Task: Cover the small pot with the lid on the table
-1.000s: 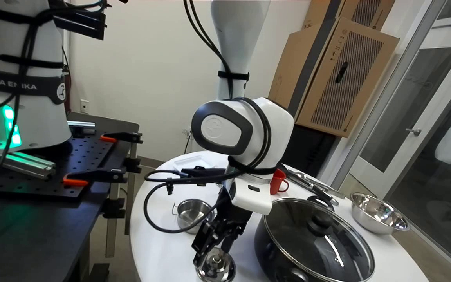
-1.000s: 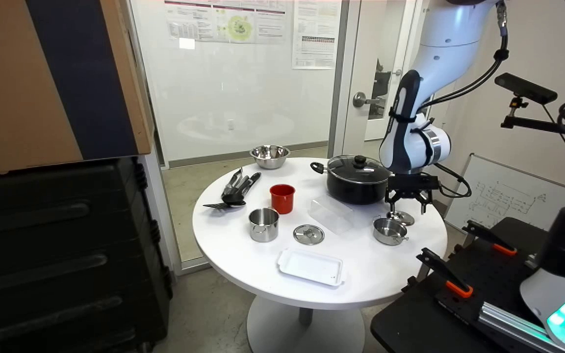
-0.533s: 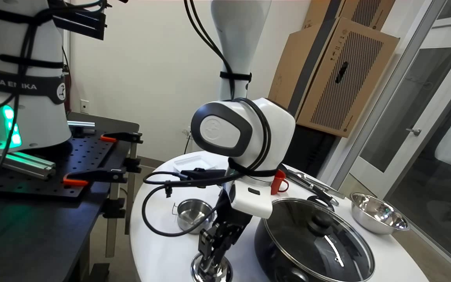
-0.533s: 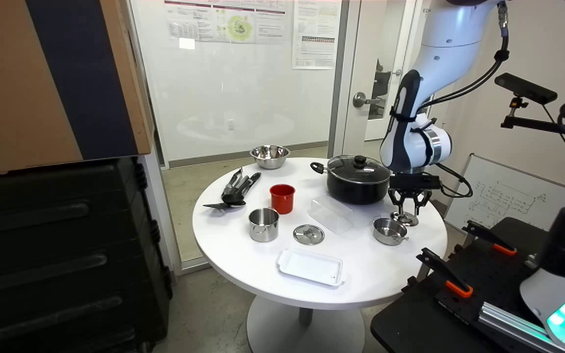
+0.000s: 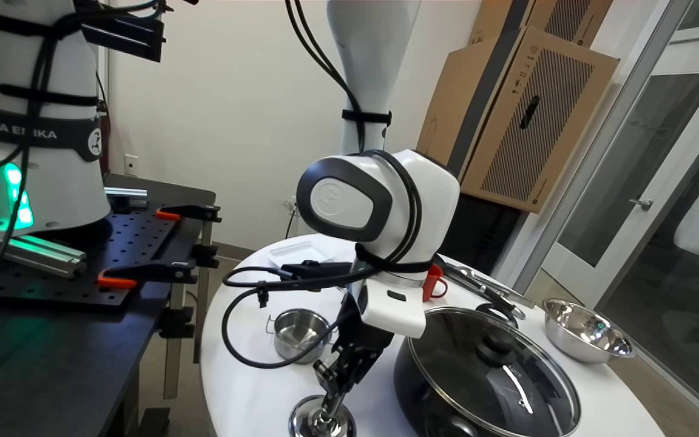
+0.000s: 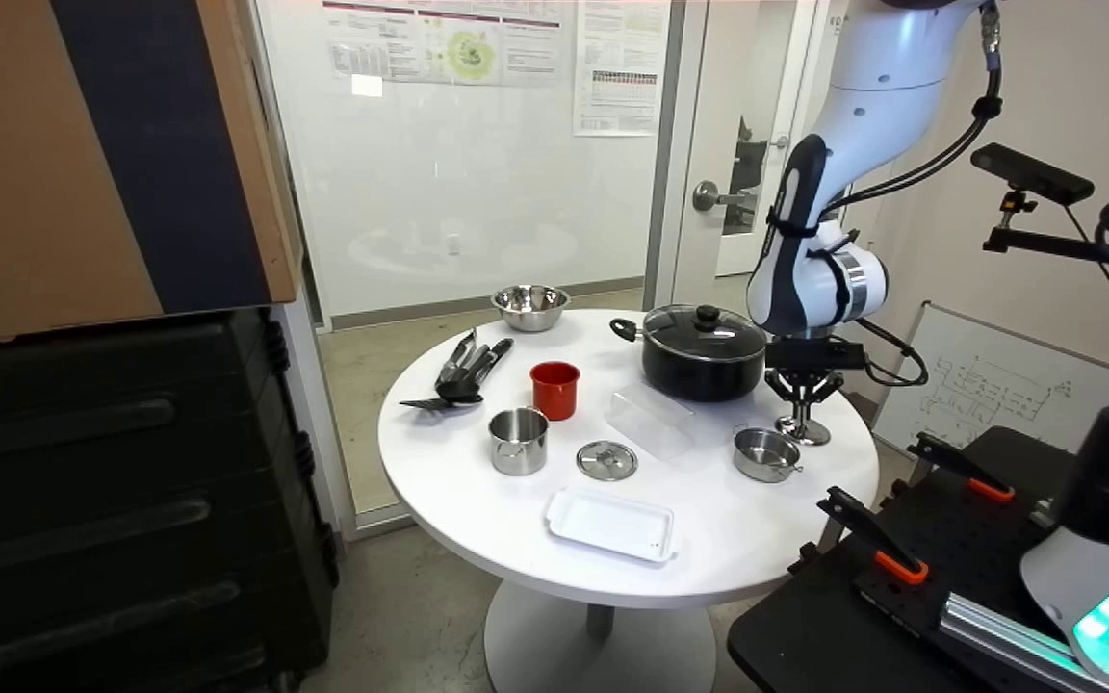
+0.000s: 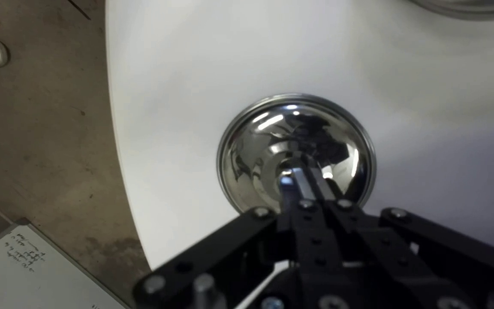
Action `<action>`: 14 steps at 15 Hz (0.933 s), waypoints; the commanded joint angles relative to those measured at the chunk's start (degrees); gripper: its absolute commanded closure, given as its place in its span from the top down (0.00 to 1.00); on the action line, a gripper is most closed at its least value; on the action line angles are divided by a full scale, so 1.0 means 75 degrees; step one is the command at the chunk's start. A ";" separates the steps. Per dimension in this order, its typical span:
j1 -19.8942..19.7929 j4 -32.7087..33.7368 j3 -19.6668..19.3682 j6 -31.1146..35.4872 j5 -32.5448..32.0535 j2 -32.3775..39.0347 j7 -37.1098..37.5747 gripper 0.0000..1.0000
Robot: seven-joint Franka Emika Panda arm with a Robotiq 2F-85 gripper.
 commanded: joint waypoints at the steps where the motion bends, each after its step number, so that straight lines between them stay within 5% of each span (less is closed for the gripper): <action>1: -0.0097 -0.0299 0.0049 0.0285 0.0187 -0.0320 -0.0399 0.00; 5: -0.0237 -0.0606 0.0088 0.0605 0.0201 -0.0719 -0.0639 0.00; 6: -0.0265 -0.0647 0.0086 0.0605 0.0191 -0.0782 -0.0699 0.19; 14: -0.0204 -0.0520 -0.0017 0.0440 0.0146 -0.0561 -0.0738 0.77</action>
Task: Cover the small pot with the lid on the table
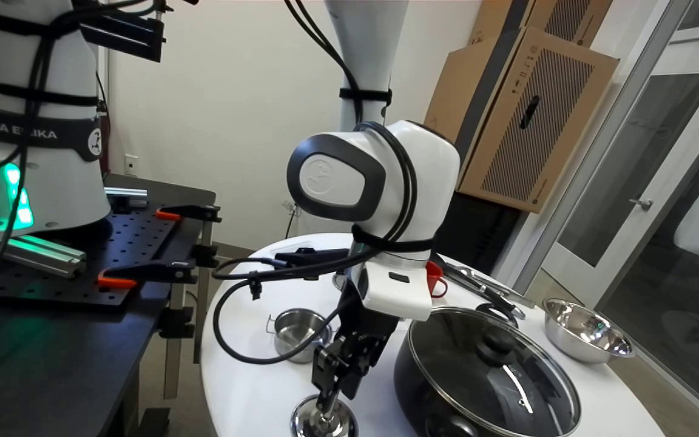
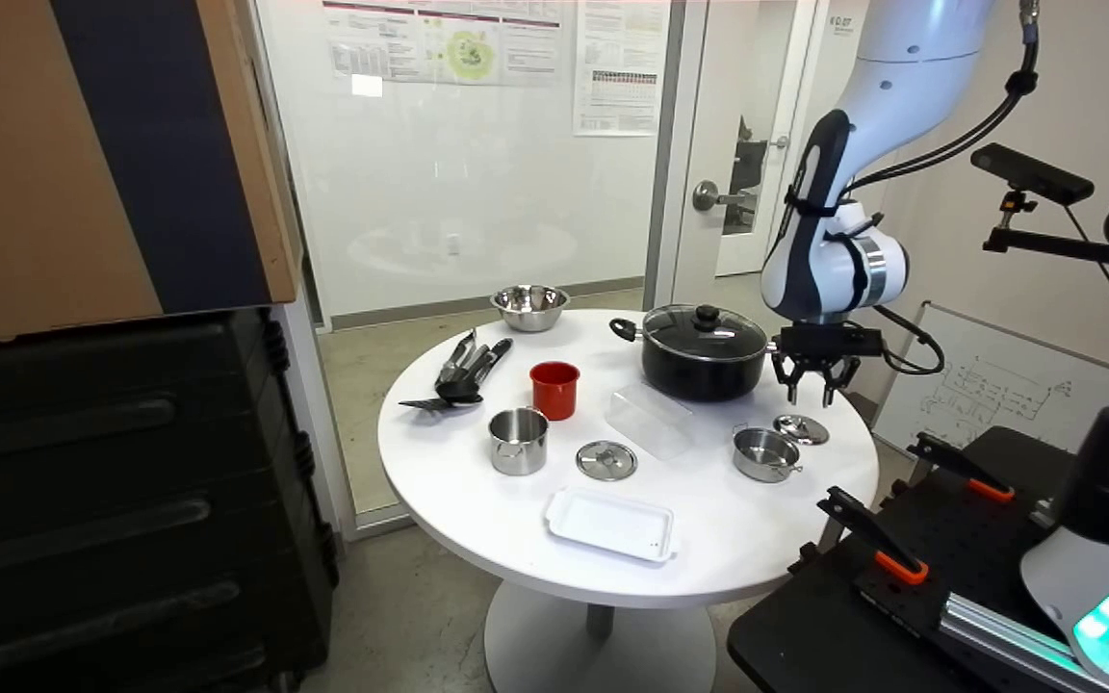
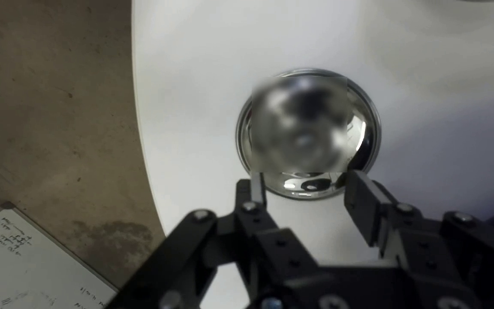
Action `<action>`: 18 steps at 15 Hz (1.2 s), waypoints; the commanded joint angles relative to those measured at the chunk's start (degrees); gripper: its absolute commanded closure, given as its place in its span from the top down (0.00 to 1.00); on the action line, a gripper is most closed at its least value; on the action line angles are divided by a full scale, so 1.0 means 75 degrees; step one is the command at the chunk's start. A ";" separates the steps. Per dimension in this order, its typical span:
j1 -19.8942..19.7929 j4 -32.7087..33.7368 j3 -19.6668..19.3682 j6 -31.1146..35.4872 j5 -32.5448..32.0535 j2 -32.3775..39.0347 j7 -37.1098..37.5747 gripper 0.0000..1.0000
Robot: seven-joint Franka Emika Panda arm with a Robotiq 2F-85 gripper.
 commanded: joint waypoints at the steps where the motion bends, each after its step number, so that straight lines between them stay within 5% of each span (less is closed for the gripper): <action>1: 0.0086 0.0073 -0.0048 0.0036 0.0139 0.0215 -0.0135 0.85; 3: 0.0149 0.0151 -0.0091 0.0026 0.0145 0.0398 -0.0079 1.00; 8: 0.0155 0.0308 -0.0100 -0.0048 0.0180 0.0738 -0.0067 0.96; 18: 0.0027 0.0415 -0.0024 0.0039 0.0234 0.0869 -0.0143 0.16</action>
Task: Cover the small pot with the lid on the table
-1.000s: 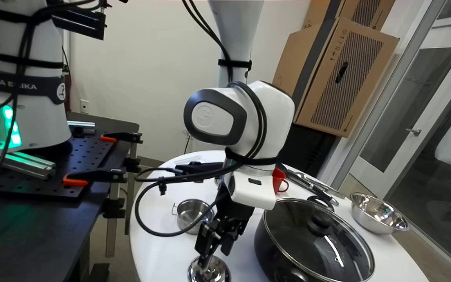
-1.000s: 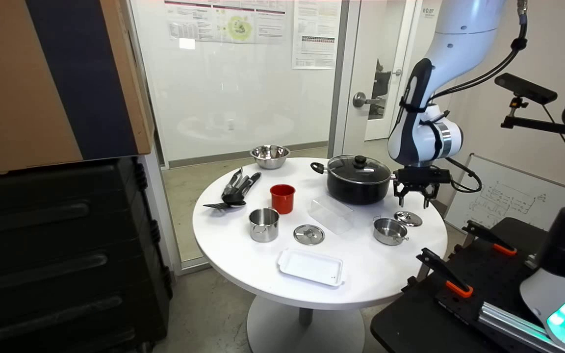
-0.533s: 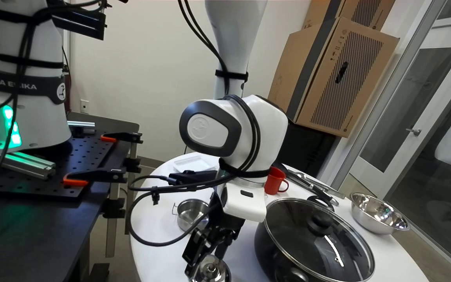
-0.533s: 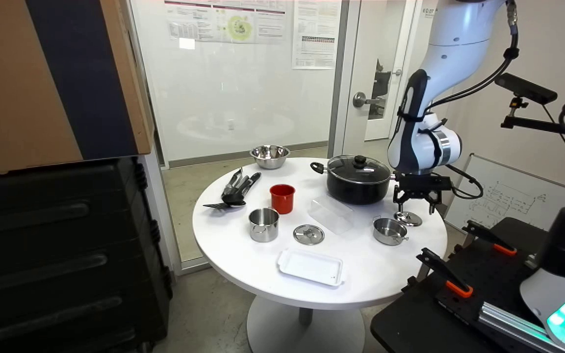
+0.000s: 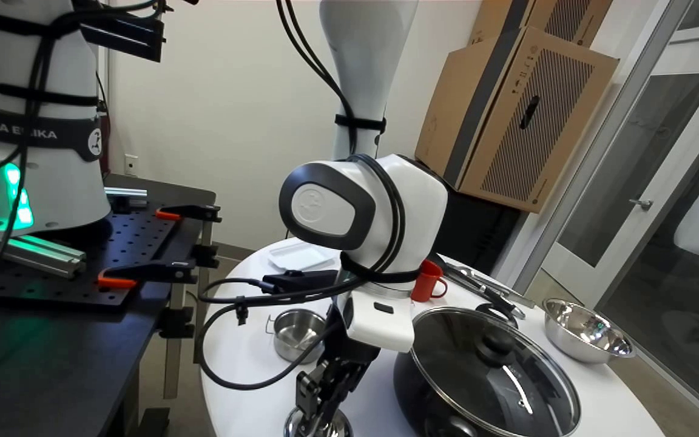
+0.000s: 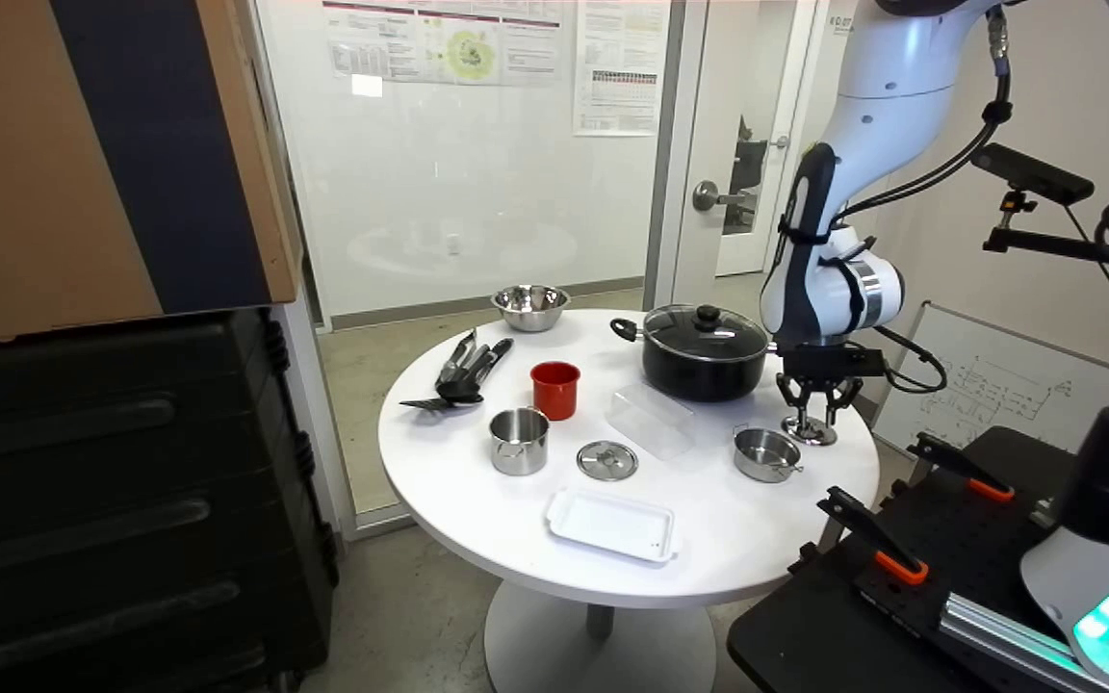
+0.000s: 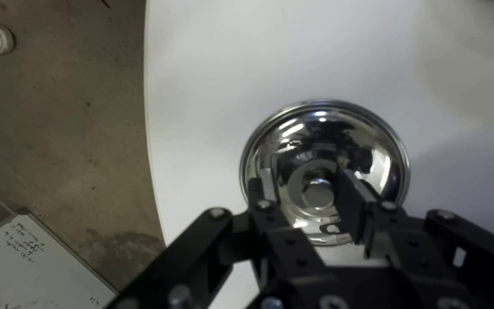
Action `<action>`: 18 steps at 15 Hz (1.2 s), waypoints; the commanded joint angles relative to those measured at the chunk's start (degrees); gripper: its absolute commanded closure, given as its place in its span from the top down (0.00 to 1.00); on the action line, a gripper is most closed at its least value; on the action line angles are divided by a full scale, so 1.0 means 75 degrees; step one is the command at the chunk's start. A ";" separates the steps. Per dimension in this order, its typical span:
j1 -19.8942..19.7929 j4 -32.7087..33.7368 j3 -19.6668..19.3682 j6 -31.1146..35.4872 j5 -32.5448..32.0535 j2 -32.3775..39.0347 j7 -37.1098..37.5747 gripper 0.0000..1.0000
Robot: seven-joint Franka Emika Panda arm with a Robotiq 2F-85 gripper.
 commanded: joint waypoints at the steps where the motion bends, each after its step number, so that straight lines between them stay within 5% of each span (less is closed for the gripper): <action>1: -0.0002 0.0074 0.0027 0.0059 0.0202 0.0079 -0.0150 0.09; 3: -0.0013 0.0047 0.0054 0.0122 0.0215 0.0080 -0.0150 0.00; 18: -0.0350 -0.0532 0.0312 0.0351 0.0278 -0.0995 -0.0567 0.04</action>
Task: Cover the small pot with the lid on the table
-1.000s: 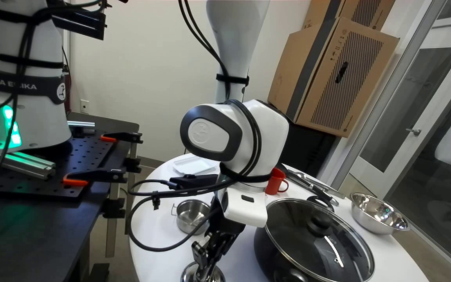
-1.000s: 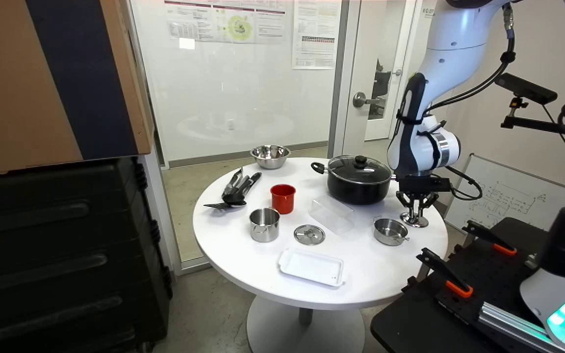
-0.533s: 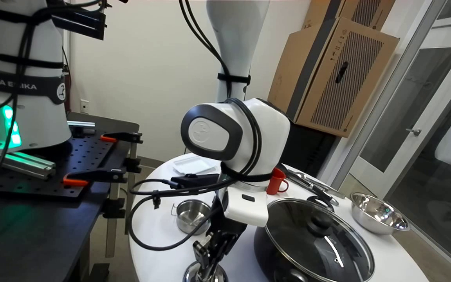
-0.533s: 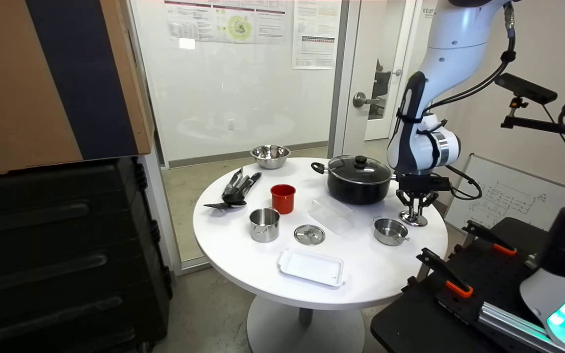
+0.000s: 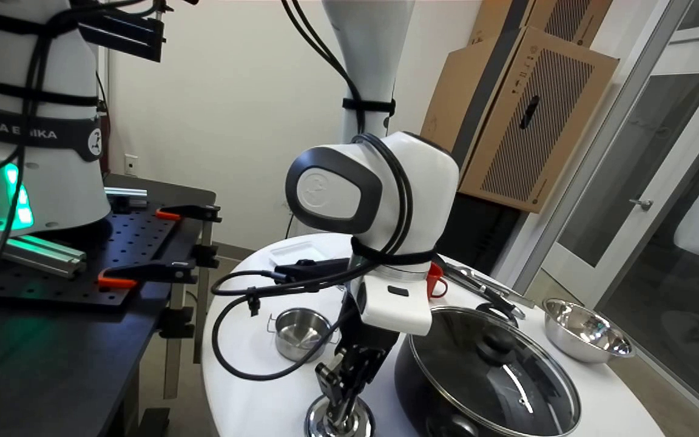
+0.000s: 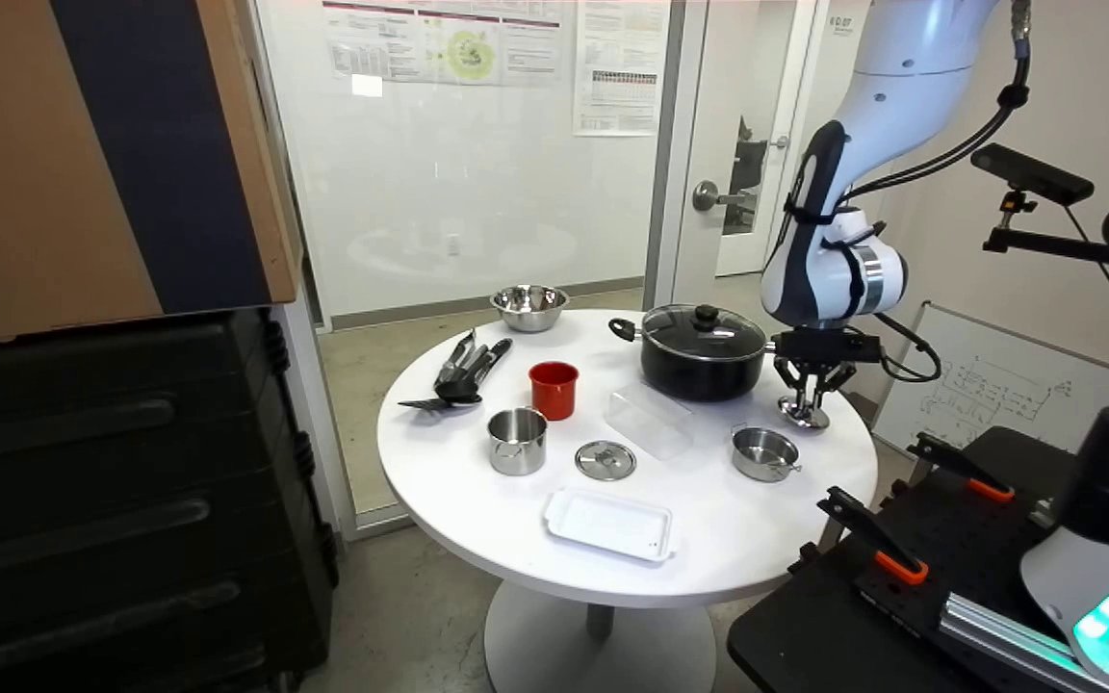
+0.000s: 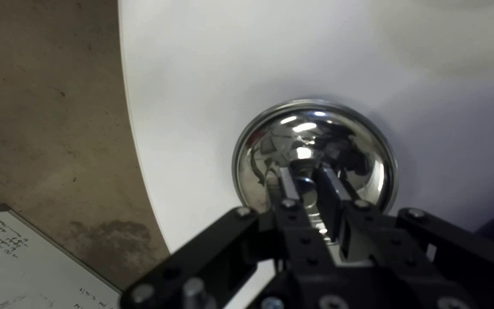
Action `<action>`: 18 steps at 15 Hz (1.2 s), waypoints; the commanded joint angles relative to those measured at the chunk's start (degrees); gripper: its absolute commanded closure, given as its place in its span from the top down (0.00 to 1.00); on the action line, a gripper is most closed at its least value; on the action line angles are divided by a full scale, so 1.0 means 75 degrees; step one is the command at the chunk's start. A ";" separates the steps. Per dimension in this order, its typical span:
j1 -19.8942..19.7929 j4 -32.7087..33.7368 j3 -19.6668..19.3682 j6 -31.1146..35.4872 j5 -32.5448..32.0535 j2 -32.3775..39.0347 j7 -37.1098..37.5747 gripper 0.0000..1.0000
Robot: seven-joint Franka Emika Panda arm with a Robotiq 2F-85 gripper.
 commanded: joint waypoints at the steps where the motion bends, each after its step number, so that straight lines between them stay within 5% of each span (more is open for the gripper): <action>1: 0.0062 -0.0463 -0.0002 -0.0029 0.0019 -0.0586 -0.0444 0.04; 10: 0.1299 -0.1007 -0.0719 -0.0784 -0.0680 -0.1299 -0.0495 0.04; 18: 0.3415 -0.2086 -0.1762 -0.0506 -0.1661 -0.1730 0.0108 0.04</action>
